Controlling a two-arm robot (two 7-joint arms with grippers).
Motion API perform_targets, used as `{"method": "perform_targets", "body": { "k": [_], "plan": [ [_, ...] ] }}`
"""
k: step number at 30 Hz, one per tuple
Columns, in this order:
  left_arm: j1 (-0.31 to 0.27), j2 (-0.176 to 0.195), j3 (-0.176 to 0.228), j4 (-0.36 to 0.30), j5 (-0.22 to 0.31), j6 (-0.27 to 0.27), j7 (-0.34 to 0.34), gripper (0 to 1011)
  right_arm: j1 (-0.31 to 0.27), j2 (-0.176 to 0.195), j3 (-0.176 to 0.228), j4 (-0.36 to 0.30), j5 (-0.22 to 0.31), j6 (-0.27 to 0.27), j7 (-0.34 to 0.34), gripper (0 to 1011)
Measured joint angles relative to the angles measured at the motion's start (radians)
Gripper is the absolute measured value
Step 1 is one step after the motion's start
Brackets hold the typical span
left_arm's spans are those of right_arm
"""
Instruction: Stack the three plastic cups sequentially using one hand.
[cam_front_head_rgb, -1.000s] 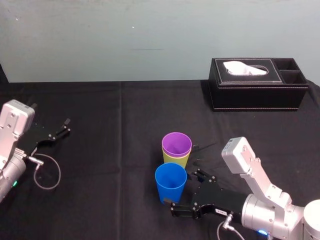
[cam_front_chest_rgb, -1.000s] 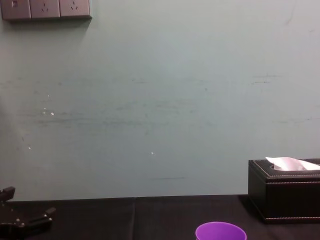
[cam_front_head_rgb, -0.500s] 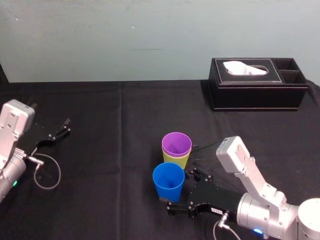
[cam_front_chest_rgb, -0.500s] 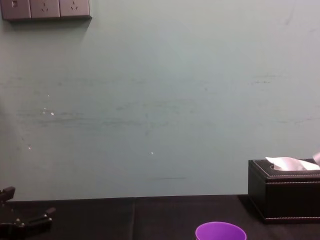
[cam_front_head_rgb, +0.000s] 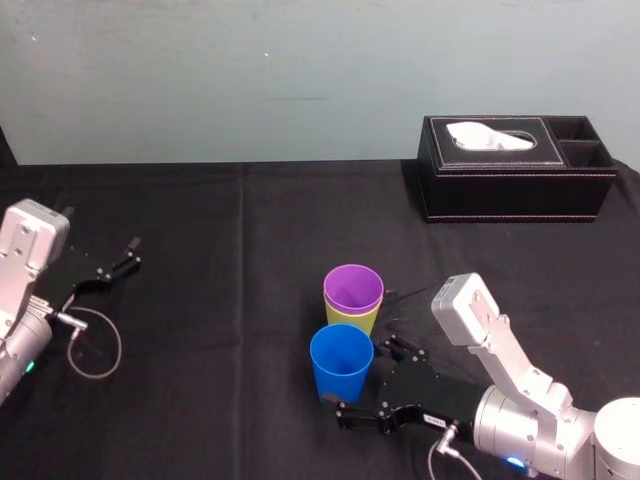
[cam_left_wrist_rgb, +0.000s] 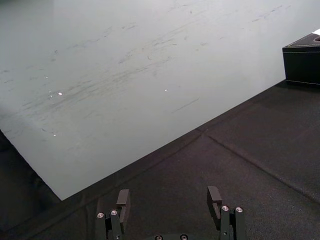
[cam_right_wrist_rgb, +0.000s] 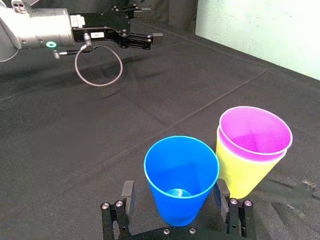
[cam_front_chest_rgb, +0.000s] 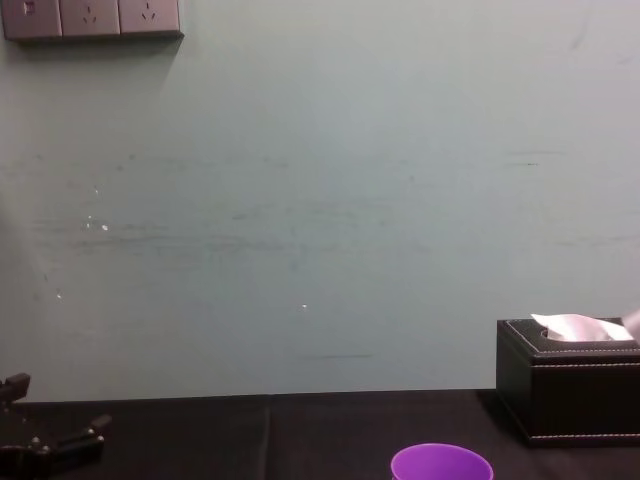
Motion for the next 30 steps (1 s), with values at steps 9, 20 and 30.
{"method": "perform_targets", "body": {
  "k": [9, 20, 30],
  "plan": [
    [0.000, 0.000, 0.000, 0.000, 0.000, 0.000, 0.000, 1010, 0.000, -0.008, 0.004, 0.007, -0.009, -0.002, -0.005, 1004],
    [0.000, 0.000, 0.000, 0.000, 0.000, 0.000, 0.000, 1010, 0.001, -0.012, 0.005, 0.008, -0.012, 0.000, -0.007, 1004],
    [0.000, 0.000, 0.000, 0.000, 0.000, 0.000, 0.000, 1010, 0.000, -0.011, 0.005, 0.007, -0.011, 0.000, -0.007, 876]
  ]
}}
